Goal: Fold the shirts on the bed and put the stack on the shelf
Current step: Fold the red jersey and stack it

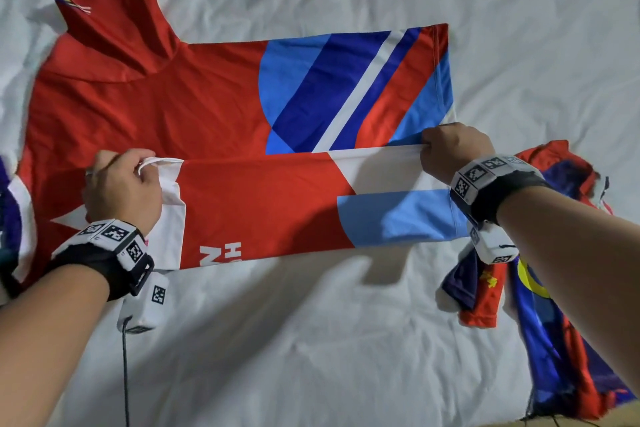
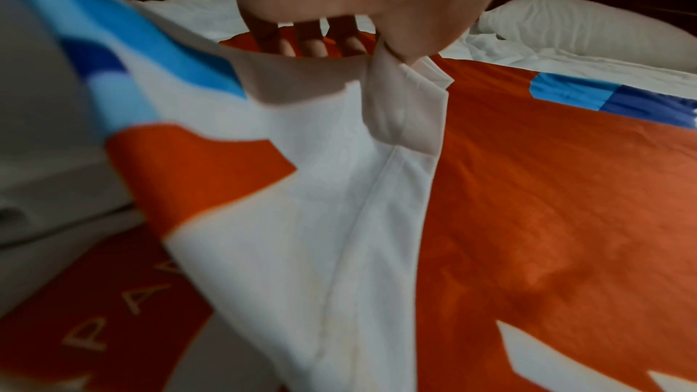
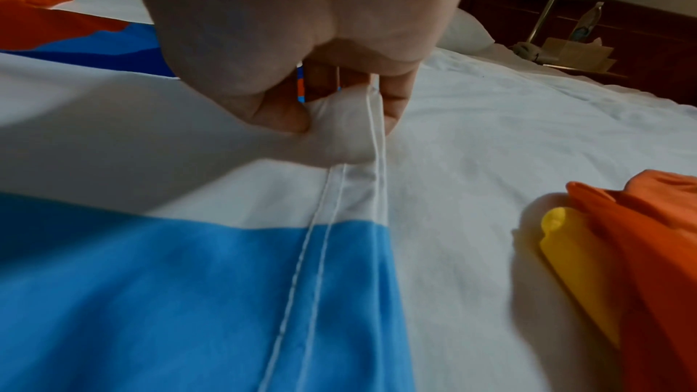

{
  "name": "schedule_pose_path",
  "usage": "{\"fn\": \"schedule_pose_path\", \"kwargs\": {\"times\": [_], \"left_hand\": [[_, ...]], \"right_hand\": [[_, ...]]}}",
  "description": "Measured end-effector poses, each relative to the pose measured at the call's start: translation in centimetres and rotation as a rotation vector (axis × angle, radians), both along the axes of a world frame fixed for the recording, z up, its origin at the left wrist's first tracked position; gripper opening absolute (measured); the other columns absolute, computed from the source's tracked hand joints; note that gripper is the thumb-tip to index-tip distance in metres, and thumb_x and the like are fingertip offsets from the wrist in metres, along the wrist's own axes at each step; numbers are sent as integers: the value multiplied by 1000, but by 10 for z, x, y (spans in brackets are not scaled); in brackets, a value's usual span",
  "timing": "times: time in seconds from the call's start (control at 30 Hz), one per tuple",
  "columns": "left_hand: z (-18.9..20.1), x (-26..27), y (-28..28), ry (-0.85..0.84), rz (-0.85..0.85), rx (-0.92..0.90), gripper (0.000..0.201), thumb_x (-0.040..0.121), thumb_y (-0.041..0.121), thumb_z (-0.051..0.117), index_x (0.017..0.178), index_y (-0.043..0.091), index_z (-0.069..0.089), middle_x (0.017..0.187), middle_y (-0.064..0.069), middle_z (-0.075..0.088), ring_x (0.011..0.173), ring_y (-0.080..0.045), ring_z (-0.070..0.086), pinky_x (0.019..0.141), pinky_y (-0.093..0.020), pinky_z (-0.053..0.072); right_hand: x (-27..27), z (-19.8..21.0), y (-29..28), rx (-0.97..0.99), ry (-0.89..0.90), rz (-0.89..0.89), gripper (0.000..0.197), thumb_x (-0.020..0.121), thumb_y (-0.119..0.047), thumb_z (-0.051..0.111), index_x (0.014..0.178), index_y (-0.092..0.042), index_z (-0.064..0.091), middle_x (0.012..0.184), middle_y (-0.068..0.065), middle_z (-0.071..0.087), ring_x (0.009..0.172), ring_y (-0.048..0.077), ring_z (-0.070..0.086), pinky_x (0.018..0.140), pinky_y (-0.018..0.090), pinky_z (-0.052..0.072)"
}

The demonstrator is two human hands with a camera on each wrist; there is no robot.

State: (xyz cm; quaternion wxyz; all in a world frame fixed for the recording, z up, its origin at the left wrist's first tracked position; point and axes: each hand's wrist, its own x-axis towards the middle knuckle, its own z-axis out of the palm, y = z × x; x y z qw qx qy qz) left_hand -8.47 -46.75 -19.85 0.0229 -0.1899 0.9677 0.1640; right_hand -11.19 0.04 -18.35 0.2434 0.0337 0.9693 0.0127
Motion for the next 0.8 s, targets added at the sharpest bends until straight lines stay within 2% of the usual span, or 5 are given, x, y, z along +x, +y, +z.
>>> {"fn": "schedule_pose_path", "kwargs": {"times": [0.2,0.37,0.47,0.6,0.8], "left_hand": [[0,-2,-1,-23,26,76,30,89,27,59,118,23,67,119,-15,56,110,-43,55,100,-56,43],[11,12,17,43,31,142,74,73,46,69,139,30,42,148,-12,36,134,-39,37,112,-55,29],[16,39,37,168,-213,83,56,71,43,63,122,19,58,129,-12,48,120,-37,43,102,-47,31],[-2,94,42,-30,-745,-139,52,69,49,51,105,17,70,101,-5,57,90,-33,51,77,-47,38],[-11,132,8,-80,-730,-342,60,76,36,45,128,15,65,124,-11,58,105,-38,53,89,-53,35]], "right_hand": [[-1,-3,-4,-3,122,30,15,82,-13,50,89,-10,63,94,11,64,93,36,58,72,36,42],[29,-5,-8,78,283,99,40,67,-16,54,105,-9,60,116,15,54,103,37,48,83,48,38],[66,-6,-27,-65,375,192,43,60,-20,53,101,-10,61,113,15,56,97,36,49,78,45,37],[130,-15,-41,-200,233,408,41,60,-29,53,95,-9,62,103,14,58,82,34,52,69,42,39],[159,-28,-15,-71,174,359,39,78,-27,58,109,-4,61,119,22,56,94,42,57,69,47,50]]}}
